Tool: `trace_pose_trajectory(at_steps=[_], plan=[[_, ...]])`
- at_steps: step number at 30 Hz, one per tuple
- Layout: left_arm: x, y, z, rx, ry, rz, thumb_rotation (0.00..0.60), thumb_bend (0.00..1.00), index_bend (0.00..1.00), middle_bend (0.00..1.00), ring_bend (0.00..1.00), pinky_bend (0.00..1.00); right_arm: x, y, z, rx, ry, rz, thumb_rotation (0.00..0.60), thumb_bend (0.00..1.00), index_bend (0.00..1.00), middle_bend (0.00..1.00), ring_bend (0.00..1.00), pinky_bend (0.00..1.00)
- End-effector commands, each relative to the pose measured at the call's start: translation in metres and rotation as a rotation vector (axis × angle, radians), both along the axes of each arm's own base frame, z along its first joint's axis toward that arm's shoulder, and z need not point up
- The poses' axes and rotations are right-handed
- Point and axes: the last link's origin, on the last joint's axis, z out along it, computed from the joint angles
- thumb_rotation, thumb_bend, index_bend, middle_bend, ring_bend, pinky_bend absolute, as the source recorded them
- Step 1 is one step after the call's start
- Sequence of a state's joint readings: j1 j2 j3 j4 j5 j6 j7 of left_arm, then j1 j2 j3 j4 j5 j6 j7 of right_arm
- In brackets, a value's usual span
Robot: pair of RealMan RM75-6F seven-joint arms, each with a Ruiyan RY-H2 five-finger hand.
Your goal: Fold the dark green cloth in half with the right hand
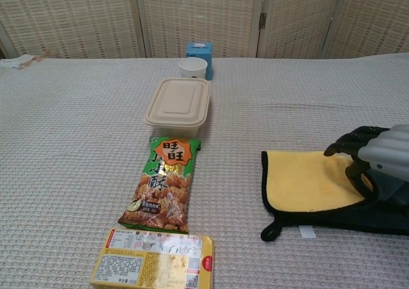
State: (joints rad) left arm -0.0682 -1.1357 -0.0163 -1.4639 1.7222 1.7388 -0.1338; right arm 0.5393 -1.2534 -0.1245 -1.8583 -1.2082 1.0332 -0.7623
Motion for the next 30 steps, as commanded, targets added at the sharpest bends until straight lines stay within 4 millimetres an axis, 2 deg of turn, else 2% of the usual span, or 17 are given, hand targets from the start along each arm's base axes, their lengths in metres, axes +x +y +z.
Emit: trace_pose_trajectory(at_steps=[1,3,5,8,11,14,19,23,27,30], plan=[[0.000,0.000,0.000,0.001,0.001,0.002,0.600,0.59,0.00,0.05,0.00,0.00,-0.002,0.004,0.002,-0.001,0.045,0.011,0.600,0.49,0.62,0.10,0.04,0.03],[0.000,0.001,-0.001,-0.001,0.001,0.002,0.600,0.59,0.00,0.05,0.00,0.00,-0.003,0.006,0.003,0.001,0.067,0.010,0.600,0.49,0.52,0.06,0.02,0.03],[0.000,0.001,-0.001,-0.002,0.002,0.002,0.600,0.59,0.00,0.05,0.00,0.00,-0.003,0.007,0.002,0.009,0.078,0.003,0.600,0.49,0.36,0.01,0.00,0.03],[0.000,0.001,-0.001,-0.001,0.002,0.003,0.600,0.59,0.00,0.05,0.00,0.00,-0.002,0.006,0.001,0.018,0.092,0.000,0.600,0.49,0.19,0.00,0.00,0.02],[0.000,0.002,-0.001,0.001,0.002,0.002,0.600,0.59,0.00,0.05,0.00,0.00,-0.002,0.005,0.001,0.027,0.098,-0.008,0.600,0.49,0.08,0.00,0.00,0.02],[-0.001,0.001,0.000,0.004,0.002,0.003,0.600,0.59,0.00,0.05,0.00,0.00,-0.001,0.006,0.005,0.038,0.096,-0.023,0.600,0.49,0.02,0.00,0.00,0.02],[-0.002,0.001,0.002,0.010,0.001,0.007,0.600,0.59,0.00,0.05,0.00,0.00,0.006,0.008,0.034,-0.007,0.039,-0.041,0.600,0.49,0.00,0.00,0.00,0.01],[-0.002,0.001,0.001,0.008,0.003,0.009,0.600,0.59,0.00,0.05,0.00,0.00,0.000,-0.006,0.058,-0.088,-0.016,-0.070,0.600,0.49,0.03,0.00,0.00,0.01],[-0.002,0.004,-0.003,0.000,0.012,0.009,0.600,0.59,0.00,0.05,0.00,0.00,-0.013,-0.032,0.058,-0.063,-0.020,-0.129,0.600,0.49,0.20,0.00,0.00,0.01],[-0.002,0.008,-0.007,-0.008,0.022,0.013,0.600,0.59,0.00,0.05,0.00,0.00,-0.018,-0.055,0.048,-0.053,-0.034,-0.142,0.600,0.49,0.26,0.00,0.00,0.01]])
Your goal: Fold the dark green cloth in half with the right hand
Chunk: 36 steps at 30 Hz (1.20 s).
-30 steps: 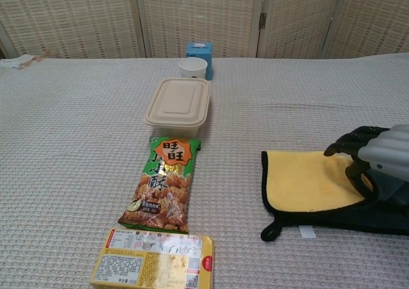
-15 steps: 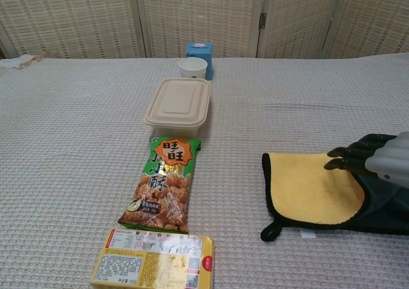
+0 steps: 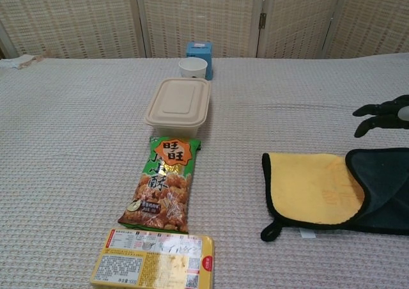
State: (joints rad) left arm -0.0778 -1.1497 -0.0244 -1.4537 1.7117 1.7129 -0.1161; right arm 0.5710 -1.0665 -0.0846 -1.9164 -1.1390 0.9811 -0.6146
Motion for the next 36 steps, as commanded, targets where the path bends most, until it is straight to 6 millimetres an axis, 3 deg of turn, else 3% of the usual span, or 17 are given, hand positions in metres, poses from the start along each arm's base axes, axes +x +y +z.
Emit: trace_pose_trajectory(at_steps=[1,7,16,22,36], plan=[[0.000,0.004,-0.004,-0.009,0.008,0.005,0.600,0.59,0.00,0.05,0.00,0.00,-0.008,-0.040,-0.009,0.002,-0.015,-0.022,0.600,0.49,0.28,0.00,0.00,0.01],[-0.002,0.012,-0.009,-0.025,0.012,0.017,0.600,0.59,0.00,0.05,0.00,0.00,-0.008,-0.073,-0.038,0.036,-0.007,-0.026,0.600,0.49,0.33,0.00,0.00,0.01],[-0.006,0.014,-0.004,-0.010,0.008,0.034,0.600,0.59,0.00,0.05,0.00,0.00,-0.009,-0.085,-0.062,0.049,-0.006,-0.031,0.600,0.49,0.40,0.00,0.00,0.01],[-0.007,0.013,-0.003,-0.004,0.010,0.040,0.600,0.59,0.00,0.05,0.00,0.00,-0.012,-0.083,-0.056,0.035,-0.008,-0.031,0.600,0.49,0.48,0.02,0.00,0.02],[-0.008,0.017,-0.009,-0.017,0.022,0.051,0.600,0.59,0.00,0.05,0.00,0.00,-0.031,-0.077,-0.043,0.021,0.015,-0.065,0.600,0.49,0.48,0.02,0.00,0.02]])
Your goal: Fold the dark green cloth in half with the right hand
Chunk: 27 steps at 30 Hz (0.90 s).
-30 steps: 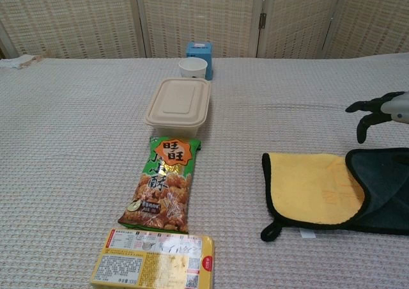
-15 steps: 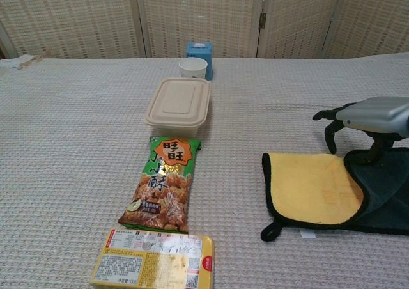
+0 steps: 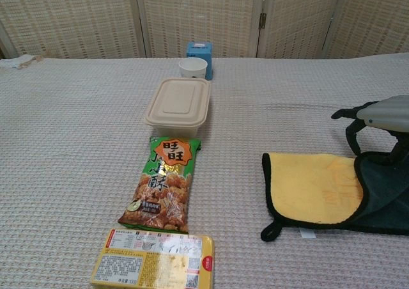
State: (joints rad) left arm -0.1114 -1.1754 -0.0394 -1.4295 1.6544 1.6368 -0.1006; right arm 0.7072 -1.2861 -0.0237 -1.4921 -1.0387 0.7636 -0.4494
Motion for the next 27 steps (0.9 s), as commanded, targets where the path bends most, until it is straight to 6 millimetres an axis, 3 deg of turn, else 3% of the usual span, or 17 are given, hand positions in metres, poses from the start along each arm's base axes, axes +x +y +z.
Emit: trace_pose_trajectory(at_steps=[1,6,14,27], plan=[[0.000,0.001,0.000,0.001,0.001,0.002,0.600,0.59,0.00,0.05,0.00,0.00,-0.002,0.001,0.001,0.004,0.000,-0.003,0.600,0.49,0.48,0.03,0.00,0.02],[0.000,0.000,0.000,0.005,0.002,0.006,0.600,0.59,0.00,0.05,0.00,0.00,-0.004,0.012,0.011,0.010,-0.008,-0.012,0.600,0.49,0.49,0.03,0.00,0.02],[0.001,-0.001,-0.002,0.002,0.004,0.004,0.600,0.59,0.00,0.05,0.00,0.00,-0.017,0.050,0.037,0.030,0.029,-0.018,0.600,0.49,0.50,0.04,0.00,0.02],[0.005,-0.003,-0.007,-0.007,0.012,-0.002,0.600,0.61,0.00,0.04,0.00,0.00,-0.037,0.098,0.046,0.075,0.090,-0.031,0.600,0.49,0.48,0.02,0.00,0.02]])
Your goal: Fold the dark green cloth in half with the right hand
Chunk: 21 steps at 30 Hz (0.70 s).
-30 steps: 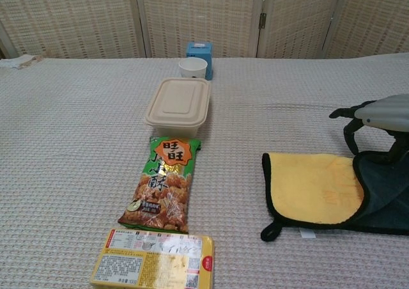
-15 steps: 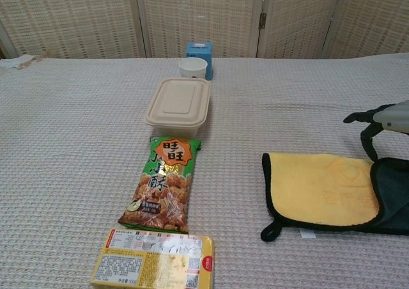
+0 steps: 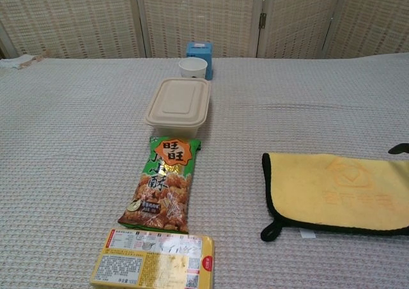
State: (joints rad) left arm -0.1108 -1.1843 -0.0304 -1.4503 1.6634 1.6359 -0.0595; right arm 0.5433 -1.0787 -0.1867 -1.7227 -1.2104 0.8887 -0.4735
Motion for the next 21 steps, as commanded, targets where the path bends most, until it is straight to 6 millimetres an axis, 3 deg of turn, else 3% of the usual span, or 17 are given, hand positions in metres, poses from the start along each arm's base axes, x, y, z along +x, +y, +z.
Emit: trace_pose_trajectory(at_steps=[1,11,17,21], plan=[[0.000,0.000,0.000,0.001,0.000,0.000,0.600,0.61,0.00,0.04,0.00,0.00,-0.002,0.009,0.004,0.007,0.002,-0.007,0.600,0.49,0.45,0.02,0.00,0.01],[0.002,-0.003,0.000,0.002,0.001,-0.004,0.600,0.61,0.00,0.04,0.00,0.00,-0.001,0.037,0.027,0.006,-0.003,-0.052,0.600,0.49,0.26,0.00,0.00,0.01],[0.002,-0.004,-0.001,-0.006,0.008,0.004,0.600,0.61,0.00,0.04,0.00,0.00,0.018,0.045,0.061,-0.215,-0.355,-0.074,0.600,0.49,0.02,0.00,0.00,0.01],[0.002,-0.005,-0.005,-0.028,0.017,0.031,0.600,0.61,0.00,0.04,0.00,0.00,0.013,0.051,0.081,-0.425,-0.536,-0.001,0.600,0.49,0.00,0.00,0.00,0.01]])
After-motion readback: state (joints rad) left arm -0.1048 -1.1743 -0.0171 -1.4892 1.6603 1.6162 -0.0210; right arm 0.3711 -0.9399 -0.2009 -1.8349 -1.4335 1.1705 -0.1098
